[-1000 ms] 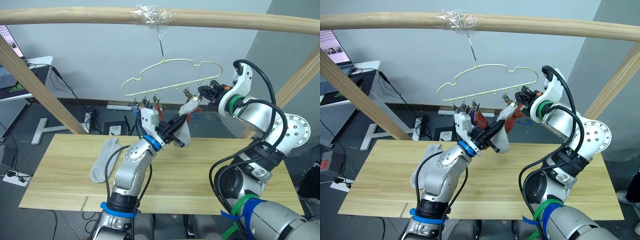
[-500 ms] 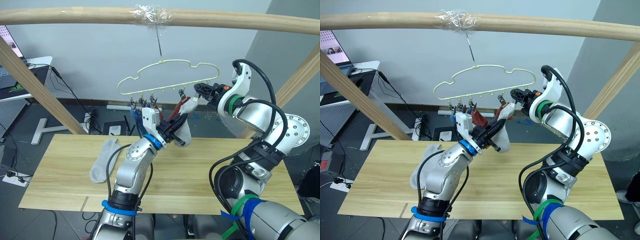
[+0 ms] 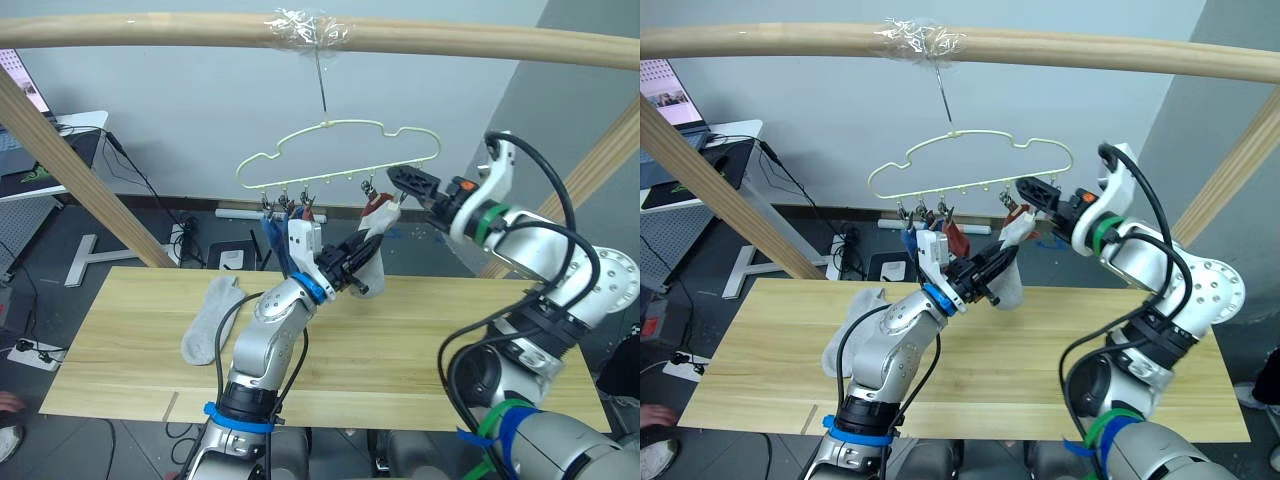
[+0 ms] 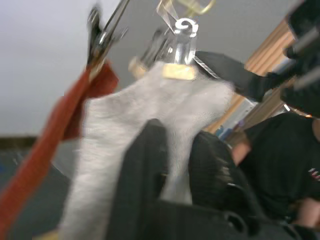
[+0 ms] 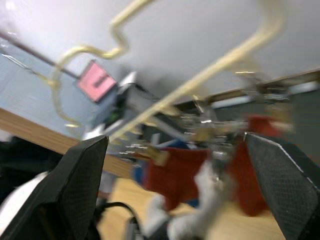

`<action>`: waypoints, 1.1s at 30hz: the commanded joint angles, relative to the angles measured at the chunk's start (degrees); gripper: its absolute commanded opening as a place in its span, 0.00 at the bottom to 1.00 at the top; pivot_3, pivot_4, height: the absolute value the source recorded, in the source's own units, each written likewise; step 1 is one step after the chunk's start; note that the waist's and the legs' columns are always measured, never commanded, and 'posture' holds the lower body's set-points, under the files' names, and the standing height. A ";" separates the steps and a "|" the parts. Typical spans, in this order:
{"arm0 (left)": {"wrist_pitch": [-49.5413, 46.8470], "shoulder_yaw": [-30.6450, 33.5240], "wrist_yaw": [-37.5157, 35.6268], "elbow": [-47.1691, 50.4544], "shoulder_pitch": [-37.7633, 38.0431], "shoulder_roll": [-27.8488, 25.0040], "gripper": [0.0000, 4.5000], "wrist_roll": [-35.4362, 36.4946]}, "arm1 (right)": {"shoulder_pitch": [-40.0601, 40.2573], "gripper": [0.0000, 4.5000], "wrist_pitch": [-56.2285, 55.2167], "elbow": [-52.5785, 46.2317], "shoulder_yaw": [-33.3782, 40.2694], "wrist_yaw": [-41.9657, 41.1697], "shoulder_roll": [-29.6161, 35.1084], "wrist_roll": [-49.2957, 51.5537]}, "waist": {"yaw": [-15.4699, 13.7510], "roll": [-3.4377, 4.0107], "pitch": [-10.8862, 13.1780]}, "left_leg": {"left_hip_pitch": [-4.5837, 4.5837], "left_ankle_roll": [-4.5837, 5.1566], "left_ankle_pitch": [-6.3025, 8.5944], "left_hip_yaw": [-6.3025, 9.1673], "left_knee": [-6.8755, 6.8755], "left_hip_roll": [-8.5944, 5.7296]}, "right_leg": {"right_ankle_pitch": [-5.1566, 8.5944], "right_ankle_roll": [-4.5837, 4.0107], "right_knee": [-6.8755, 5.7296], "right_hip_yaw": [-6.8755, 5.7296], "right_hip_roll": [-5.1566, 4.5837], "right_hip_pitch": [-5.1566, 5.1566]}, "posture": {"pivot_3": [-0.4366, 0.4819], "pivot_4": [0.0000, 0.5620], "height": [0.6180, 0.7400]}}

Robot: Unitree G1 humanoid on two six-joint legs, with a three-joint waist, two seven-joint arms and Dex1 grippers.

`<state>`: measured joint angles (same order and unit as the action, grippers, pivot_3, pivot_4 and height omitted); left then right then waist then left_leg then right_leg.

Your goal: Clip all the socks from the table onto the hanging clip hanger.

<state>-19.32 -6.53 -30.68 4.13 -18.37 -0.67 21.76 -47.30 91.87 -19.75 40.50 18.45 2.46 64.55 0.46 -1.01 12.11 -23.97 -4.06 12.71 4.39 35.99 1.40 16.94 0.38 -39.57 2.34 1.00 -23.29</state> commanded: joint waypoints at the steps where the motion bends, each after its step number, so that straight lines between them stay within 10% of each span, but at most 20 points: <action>1: -4.00 -0.21 -1.91 1.45 1.54 -0.69 0.51 3.44 | 4.46 1.00 -4.17 -7.59 -8.95 -4.65 3.27 -1.62 | 0.51 0.00 -0.01 | 0.02 0.00 0.00 -0.02 -0.01 0.00 | 0.00 0.00 0.02 0.00 0.01 0.00 | 0.52 0.29 1.00; 5: -9.60 -0.87 -3.77 1.78 4.39 -5.68 0.78 3.57 | 13.05 1.00 -14.64 -13.43 -21.83 -9.71 8.72 -10.83 | 1.53 0.01 -0.01 | 0.05 -0.01 0.00 -0.03 -0.05 0.00 | 0.06 0.10 0.05 0.03 0.24 0.00 | 0.53 0.29 1.00; 11: -10.78 1.04 -4.34 6.35 4.45 -14.04 0.78 2.04 | 23.05 1.00 -33.18 -17.36 -38.52 -15.57 15.38 -27.61 | 1.40 0.01 -0.01 | 0.10 -0.04 -0.02 0.03 -0.02 0.18 | 0.08 0.13 0.01 0.03 0.49 -0.02 | 0.55 0.29 1.00; 16: -5.13 4.93 -6.82 8.30 1.94 -23.10 0.79 -0.72 | 25.76 0.72 -46.36 -15.26 -48.21 -12.60 12.45 -41.46 | 1.35 -0.01 0.00 | 0.15 -0.06 -0.03 -0.05 0.01 0.20 | 0.06 0.15 0.02 0.13 0.45 -0.02 | 0.56 0.30 1.00; 22: -5.43 8.66 -10.42 13.85 2.64 -26.17 0.79 4.43 | 25.46 0.58 -53.19 -11.81 -50.76 -11.49 7.84 -49.51 | 0.86 -0.04 0.00 | 0.07 -0.08 -0.04 -0.04 -0.03 0.24 | 0.06 0.15 0.12 0.11 0.10 -0.01 | 0.58 0.31 1.00; 26: -6.76 8.92 -10.10 15.46 3.14 -26.61 0.79 5.64 | 24.87 0.30 -55.17 -9.05 -50.41 -11.02 6.19 -53.57 | 0.75 -0.04 0.00 | 0.05 -0.08 -0.04 -0.05 -0.01 0.17 | 0.04 0.19 0.15 0.11 -0.10 0.01 | 0.58 0.31 1.00; 33: -7.29 8.27 -8.18 16.90 2.92 -25.29 0.79 6.00 | 22.55 0.30 -57.31 -3.11 -48.78 -10.54 3.75 -58.11 | 0.45 -0.05 0.01 | 0.12 -0.08 -0.04 -0.02 -0.01 0.18 | 0.03 0.18 0.06 0.07 -0.05 0.01 | 0.60 0.33 1.00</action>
<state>-26.48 1.51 -39.26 17.89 -15.27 -26.02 26.70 -23.71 36.34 -22.46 -9.24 7.63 6.72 7.73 0.90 -1.06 12.12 -23.86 -4.14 12.67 4.37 35.97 1.58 16.97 0.55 -39.53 2.39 0.95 -23.28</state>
